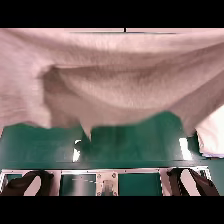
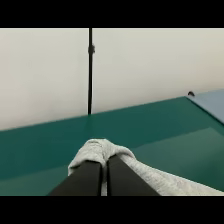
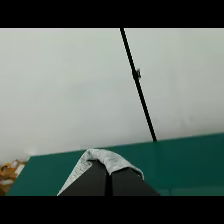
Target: Fold the shirts.
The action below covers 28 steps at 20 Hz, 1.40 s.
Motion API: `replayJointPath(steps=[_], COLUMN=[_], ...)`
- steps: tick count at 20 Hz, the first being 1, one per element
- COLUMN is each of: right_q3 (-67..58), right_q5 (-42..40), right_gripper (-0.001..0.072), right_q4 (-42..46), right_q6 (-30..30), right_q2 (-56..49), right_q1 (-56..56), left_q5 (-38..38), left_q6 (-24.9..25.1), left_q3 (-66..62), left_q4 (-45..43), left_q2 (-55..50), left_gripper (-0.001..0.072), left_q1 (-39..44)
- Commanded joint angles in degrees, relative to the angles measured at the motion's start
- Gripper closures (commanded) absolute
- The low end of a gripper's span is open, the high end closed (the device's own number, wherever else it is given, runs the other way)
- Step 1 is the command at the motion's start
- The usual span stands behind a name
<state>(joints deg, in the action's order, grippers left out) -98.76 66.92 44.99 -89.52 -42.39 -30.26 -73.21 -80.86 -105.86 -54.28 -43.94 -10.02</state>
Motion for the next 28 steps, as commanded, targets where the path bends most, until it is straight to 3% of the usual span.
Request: replayJointPath(steps=[1, 3, 5, 7, 9, 12, 17, 22, 28], right_q3=[16.13, 29.94, 42.16, 47.74, 46.97, 39.63, 22.58, 15.52, 16.79], right_q5=[0.52, -5.75, -15.26, -23.91, -28.3, -28.83, -23.28, -15.39, -3.78], right_gripper=[0.0703, 0.0702, 0.0703, 0.0703, 0.0703, 0.0703, 0.0702, 0.0703, 0.0704], right_q4=[0.02, -0.83, -2.45, -2.67, -5.42, -11.06, -12.63, -8.57, 9.51], right_q6=[2.12, 4.81, 8.96, 12.09, 15.08, 20.41, 20.39, 20.31, 16.46], right_q2=[-0.33, -1.95, -6.58, -14.82, -25.38, -40.11, -55.65, -59.95, -59.93], right_q1=[0.61, 2.8, 6.1, 8.46, 8.85, 8.74, 8.74, 8.63, 8.24], left_q5=[0.48, 5.49, 11.61, 19.21, 26.34, 35.06, 42.34, 36.61, 24.79], left_q6=[-1.44, 0.37, 6.67, 12.85, 15.45, 15.39, 15.41, 14.97, 4.46], left_q3=[14.29, 25.53, 35.08, 40.13, 39.89, 36.13, 27.5, 26.23, 26.49], left_q4=[-0.72, 4.24, 14.03, 17.99, 18.95, 22.51, 24.65, 16.44, -3.89], left_q2=[-2.51, -6.75, -13.38, -21.86, -31.45, -41.59, -47.36, -48.7, -50.29], left_gripper=[0.0687, 0.0687, 0.0687, 0.0687, 0.0687, 0.0687, 0.0687, 0.0687, 0.0687], left_q1=[-0.02, 0.02, 0.42, 3.39, 7.08, 9.79, 10.01, 10.01, 9.92])
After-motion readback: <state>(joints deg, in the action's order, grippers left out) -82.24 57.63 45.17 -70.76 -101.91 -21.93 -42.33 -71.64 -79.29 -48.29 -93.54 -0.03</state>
